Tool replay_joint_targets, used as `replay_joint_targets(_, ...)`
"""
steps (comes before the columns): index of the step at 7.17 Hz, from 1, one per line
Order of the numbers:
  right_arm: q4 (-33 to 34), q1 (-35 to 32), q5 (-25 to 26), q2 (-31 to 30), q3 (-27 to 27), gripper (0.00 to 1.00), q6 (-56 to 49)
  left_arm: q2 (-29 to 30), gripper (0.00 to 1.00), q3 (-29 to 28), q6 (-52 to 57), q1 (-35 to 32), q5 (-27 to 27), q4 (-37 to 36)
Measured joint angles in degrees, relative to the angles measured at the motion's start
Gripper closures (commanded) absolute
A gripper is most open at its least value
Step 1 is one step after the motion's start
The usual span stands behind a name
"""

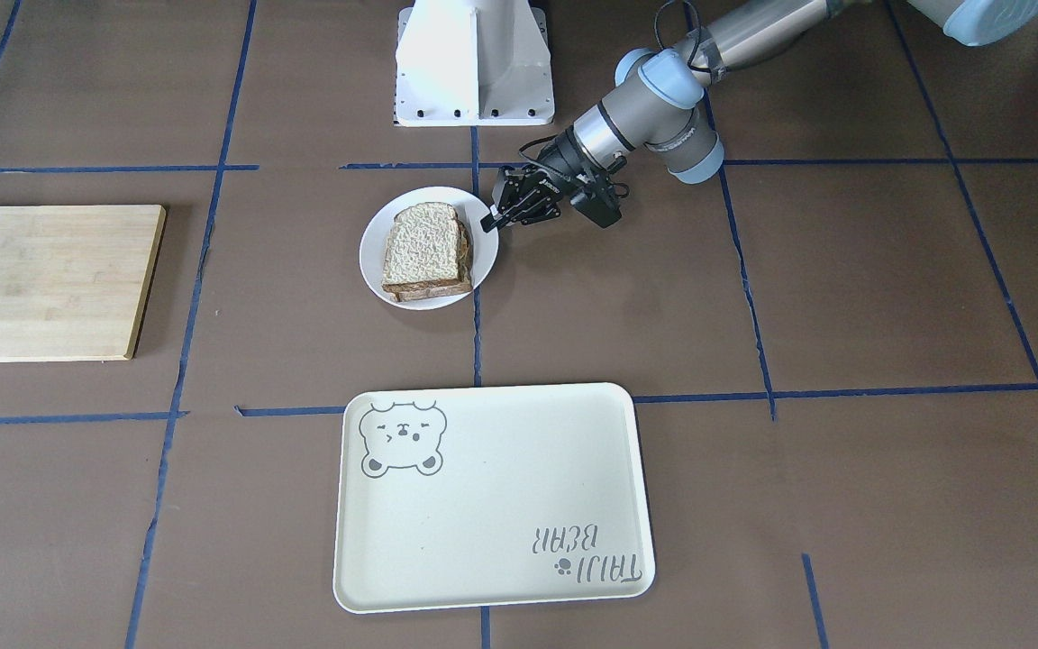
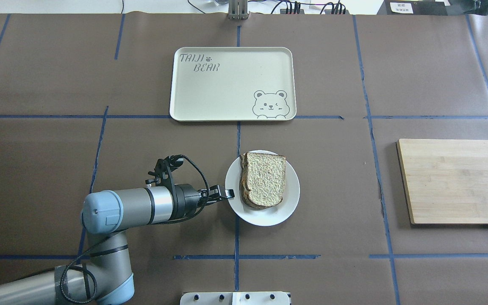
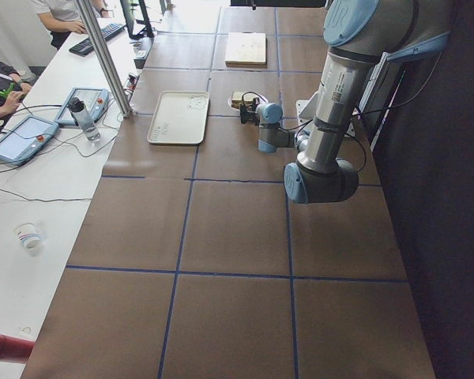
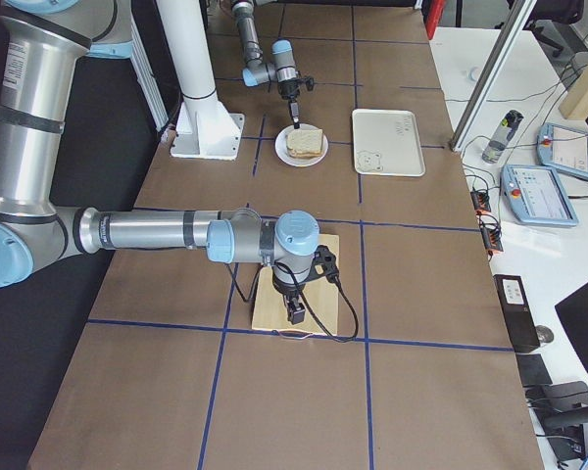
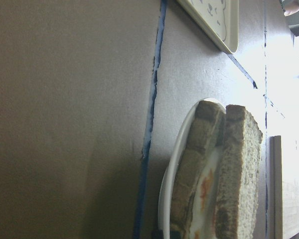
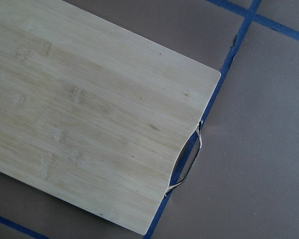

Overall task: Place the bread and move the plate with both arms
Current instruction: 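Slide the plate with the left gripper farther from the robot onto the tray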

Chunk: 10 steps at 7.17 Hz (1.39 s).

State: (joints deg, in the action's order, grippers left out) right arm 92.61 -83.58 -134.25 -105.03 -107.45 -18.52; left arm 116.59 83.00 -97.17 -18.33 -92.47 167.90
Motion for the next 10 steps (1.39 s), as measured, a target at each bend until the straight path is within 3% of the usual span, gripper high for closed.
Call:
replay_joint_targets(3, -0.05, 0.0, 0.02, 0.0, -0.07, 0.0, 0.04, 0.03, 1.0, -0.03, -5.58, -3.74, 0.07, 6.72)
replay_joint_targets(6, -0.06, 0.0, -0.05, 0.06, -0.05, 0.0, -0.01, 1.41, 1.0, -2.06, -13.05, -11.76, -0.38, 8.25)
replay_joint_targets(10, -0.04, 0.0, -0.02, 0.09, -0.09, 0.0, 0.04, 13.7, 1.0, -23.05, -16.55, -19.22, -0.6, 9.46)
